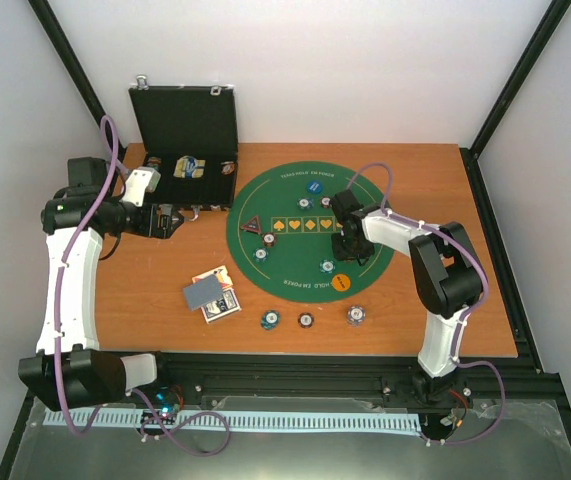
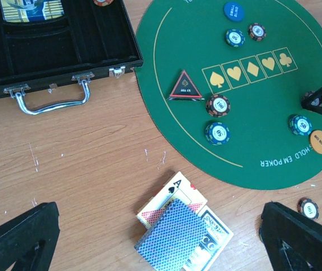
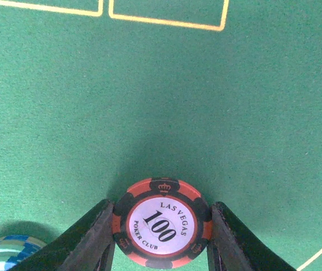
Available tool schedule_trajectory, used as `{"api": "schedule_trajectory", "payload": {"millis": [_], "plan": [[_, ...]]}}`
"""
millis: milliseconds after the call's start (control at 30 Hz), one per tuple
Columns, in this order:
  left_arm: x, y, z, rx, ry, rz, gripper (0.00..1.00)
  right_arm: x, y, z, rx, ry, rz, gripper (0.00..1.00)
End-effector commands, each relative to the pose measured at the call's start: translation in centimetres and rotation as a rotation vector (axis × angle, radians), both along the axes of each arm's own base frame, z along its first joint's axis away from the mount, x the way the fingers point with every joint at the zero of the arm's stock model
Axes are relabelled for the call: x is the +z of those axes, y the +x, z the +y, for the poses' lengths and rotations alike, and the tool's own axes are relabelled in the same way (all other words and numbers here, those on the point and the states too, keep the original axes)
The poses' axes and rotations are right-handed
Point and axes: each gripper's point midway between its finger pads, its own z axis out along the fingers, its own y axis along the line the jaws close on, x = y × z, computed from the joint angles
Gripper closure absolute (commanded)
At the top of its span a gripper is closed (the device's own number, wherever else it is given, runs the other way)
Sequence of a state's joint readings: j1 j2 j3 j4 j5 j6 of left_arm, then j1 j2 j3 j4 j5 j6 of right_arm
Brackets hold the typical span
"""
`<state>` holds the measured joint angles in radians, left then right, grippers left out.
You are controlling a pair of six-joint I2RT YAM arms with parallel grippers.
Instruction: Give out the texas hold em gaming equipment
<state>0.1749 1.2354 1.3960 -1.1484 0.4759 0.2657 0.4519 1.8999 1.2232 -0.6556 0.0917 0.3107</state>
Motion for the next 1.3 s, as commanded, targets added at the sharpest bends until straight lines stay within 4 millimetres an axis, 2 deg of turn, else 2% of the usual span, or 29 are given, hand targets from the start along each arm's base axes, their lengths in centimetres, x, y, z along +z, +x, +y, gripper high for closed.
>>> {"api": "schedule_trajectory", "payload": {"millis": [0, 67, 167, 233, 367, 500, 700, 833, 1000, 1267], "plan": [[1.2, 0.4, 0.0, 0.009, -0.014, -0.031, 0.0, 1.0, 0.6, -0.2, -0.013, 0.014, -0.027, 0.68], [1.2, 0.4, 0.0, 0.009, -0.016, -0.03, 0.0, 1.0, 0.7, -0.1, -0.011, 0.01, -0.026, 0.53], [1.4, 0.3, 0.0, 0.009, -0.015, -0.035, 0.0, 1.7, 1.0, -0.2, -0.016, 0.006, -0.037, 0.43], [1.5, 0.3, 0.0, 0.01, -0.014, -0.038, 0.0, 3.0, 1.2, -0.4, -0.032, 0.003, -0.064, 0.37], [1.4, 0.3, 0.0, 0.007, -0.013, -0.037, 0.0, 5.8, 0.5, -0.9, -0.062, -0.002, -0.108, 0.32], [1.3, 0.2, 0.0, 0.006, -0.013, -0.036, 0.0, 7.4, -2.7, -0.6, -0.049, -0.023, -0.111, 0.29], [1.3, 0.1, -0.2, 0.001, -0.024, -0.041, 0.0, 6.9, -9.5, -1.0, -0.06, -0.019, -0.065, 0.24], [1.1, 0.0, -0.3, -0.002, -0.03, -0.035, 0.0, 6.9, -12.6, -1.0, -0.058, 0.005, -0.045, 0.23], [1.4, 0.0, -0.4, -0.004, -0.033, -0.044, 0.0, 5.9, -14.6, -0.9, -0.051, 0.0, -0.004, 0.22], [1.6, 0.0, -0.3, -0.002, -0.028, -0.047, 0.0, 3.7, -16.3, -0.8, -0.034, -0.009, 0.048, 0.21]]}}
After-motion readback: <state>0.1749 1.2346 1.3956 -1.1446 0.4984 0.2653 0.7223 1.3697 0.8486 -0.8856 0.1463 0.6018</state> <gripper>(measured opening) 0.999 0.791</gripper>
